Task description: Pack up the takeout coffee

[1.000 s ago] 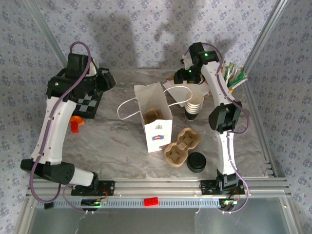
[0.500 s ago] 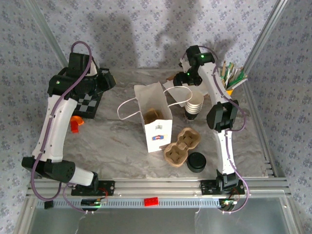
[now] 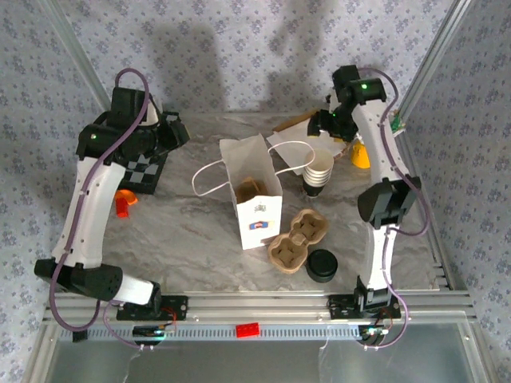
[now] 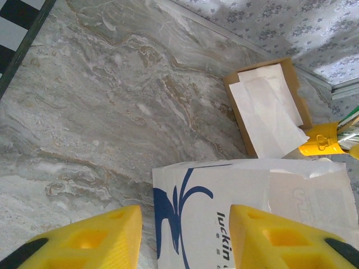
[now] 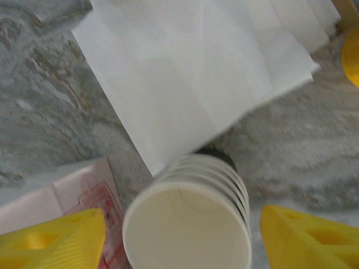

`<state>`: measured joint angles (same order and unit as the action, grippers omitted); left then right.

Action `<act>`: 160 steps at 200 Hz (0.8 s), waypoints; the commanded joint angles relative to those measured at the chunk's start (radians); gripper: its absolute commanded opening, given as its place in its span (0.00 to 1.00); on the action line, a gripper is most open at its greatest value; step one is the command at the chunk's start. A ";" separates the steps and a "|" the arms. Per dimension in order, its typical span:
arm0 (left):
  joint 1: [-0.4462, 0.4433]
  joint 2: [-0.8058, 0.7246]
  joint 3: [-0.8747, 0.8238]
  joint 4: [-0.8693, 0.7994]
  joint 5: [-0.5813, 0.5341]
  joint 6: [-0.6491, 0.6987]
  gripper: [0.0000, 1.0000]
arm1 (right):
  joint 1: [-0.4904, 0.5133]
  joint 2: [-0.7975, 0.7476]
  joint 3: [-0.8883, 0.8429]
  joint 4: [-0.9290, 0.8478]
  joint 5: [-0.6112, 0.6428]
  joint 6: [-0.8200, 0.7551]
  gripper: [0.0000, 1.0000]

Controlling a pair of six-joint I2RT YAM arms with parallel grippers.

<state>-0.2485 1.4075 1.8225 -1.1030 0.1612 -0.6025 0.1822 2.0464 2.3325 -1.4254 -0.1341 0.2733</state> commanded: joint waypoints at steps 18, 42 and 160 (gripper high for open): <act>0.004 -0.060 -0.043 -0.014 0.019 0.011 0.45 | 0.025 -0.132 -0.230 -0.045 0.047 0.115 0.64; 0.005 -0.077 -0.058 -0.010 0.031 0.010 0.45 | 0.026 -0.162 -0.341 -0.015 0.057 0.118 0.61; 0.005 -0.136 -0.084 -0.008 0.049 0.008 0.45 | 0.032 -0.100 -0.351 -0.001 0.195 0.137 0.16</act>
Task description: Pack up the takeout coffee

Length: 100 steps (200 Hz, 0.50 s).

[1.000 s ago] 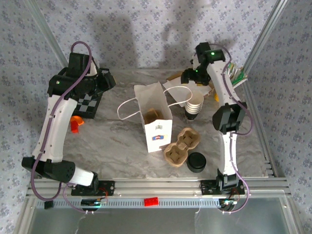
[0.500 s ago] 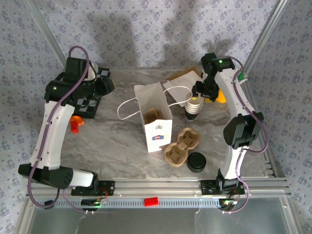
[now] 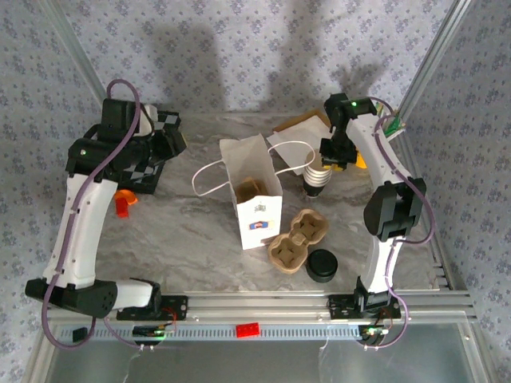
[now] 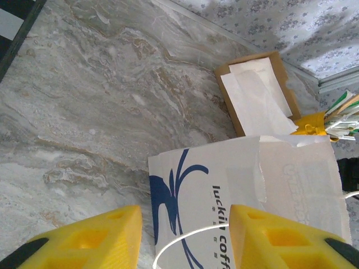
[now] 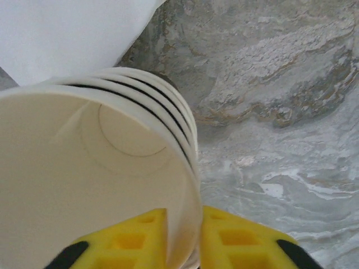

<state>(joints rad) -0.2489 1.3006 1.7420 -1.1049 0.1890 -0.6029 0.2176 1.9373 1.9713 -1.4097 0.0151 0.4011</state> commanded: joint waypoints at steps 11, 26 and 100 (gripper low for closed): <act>0.005 -0.033 -0.007 -0.004 0.024 0.009 0.45 | -0.007 0.006 0.016 -0.025 0.055 0.014 0.13; 0.005 -0.034 -0.007 -0.004 0.032 0.009 0.45 | -0.016 -0.001 0.018 -0.037 0.084 0.024 0.09; 0.005 -0.052 -0.034 0.015 0.044 -0.009 0.45 | -0.206 -0.122 -0.101 -0.049 0.193 0.022 0.08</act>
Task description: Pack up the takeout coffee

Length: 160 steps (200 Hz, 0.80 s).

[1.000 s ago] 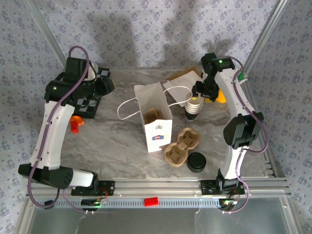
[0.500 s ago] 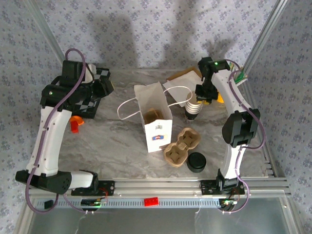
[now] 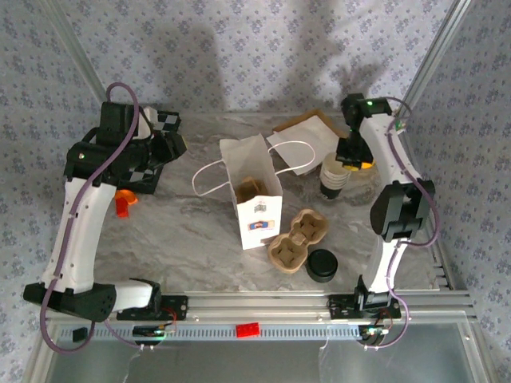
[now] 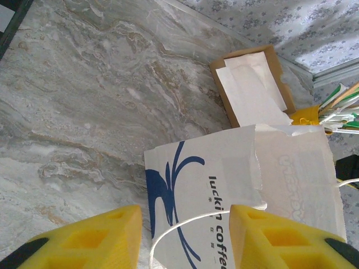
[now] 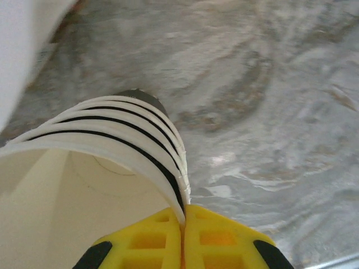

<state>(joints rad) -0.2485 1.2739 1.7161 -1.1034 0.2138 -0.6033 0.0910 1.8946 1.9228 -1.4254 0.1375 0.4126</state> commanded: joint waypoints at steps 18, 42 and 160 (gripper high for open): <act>0.005 -0.024 -0.016 0.019 0.024 -0.014 0.45 | -0.140 -0.107 -0.099 -0.021 0.080 -0.003 0.08; 0.005 -0.023 -0.020 0.023 0.028 -0.017 0.45 | -0.207 -0.136 -0.138 0.007 0.064 -0.018 0.10; 0.005 -0.012 0.012 0.008 0.025 -0.009 0.45 | -0.303 -0.192 -0.036 -0.057 0.039 -0.044 0.53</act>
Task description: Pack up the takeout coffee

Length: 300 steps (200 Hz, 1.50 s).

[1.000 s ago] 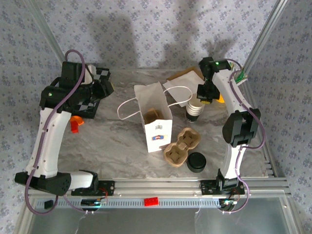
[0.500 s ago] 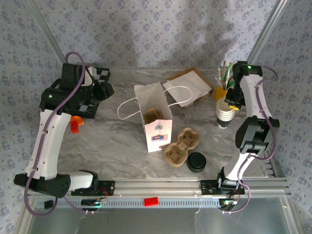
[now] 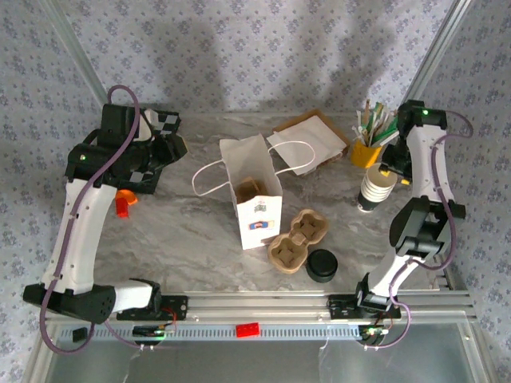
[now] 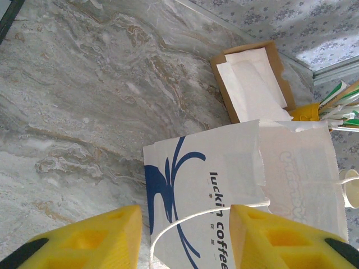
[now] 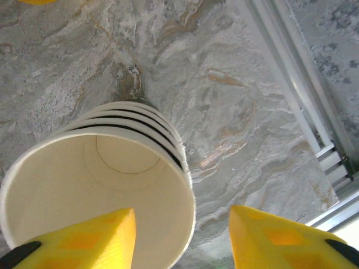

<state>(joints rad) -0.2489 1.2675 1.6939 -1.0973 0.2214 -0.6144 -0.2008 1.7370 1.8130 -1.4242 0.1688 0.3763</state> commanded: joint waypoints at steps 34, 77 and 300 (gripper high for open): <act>0.005 -0.007 0.055 -0.001 0.015 -0.003 0.45 | 0.049 -0.054 0.186 -0.032 -0.101 -0.053 0.61; 0.010 -0.016 0.067 -0.007 0.013 -0.004 0.46 | 0.285 0.018 0.344 -0.030 -0.217 -0.049 0.65; 0.059 -0.078 -0.057 -0.043 -0.038 0.020 0.48 | 0.521 0.233 -0.152 0.550 -0.407 0.455 0.73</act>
<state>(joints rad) -0.1963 1.1793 1.6001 -1.1053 0.2123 -0.6292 0.3115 1.9545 1.6657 -0.9546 -0.2302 0.7357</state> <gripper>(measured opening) 0.481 0.747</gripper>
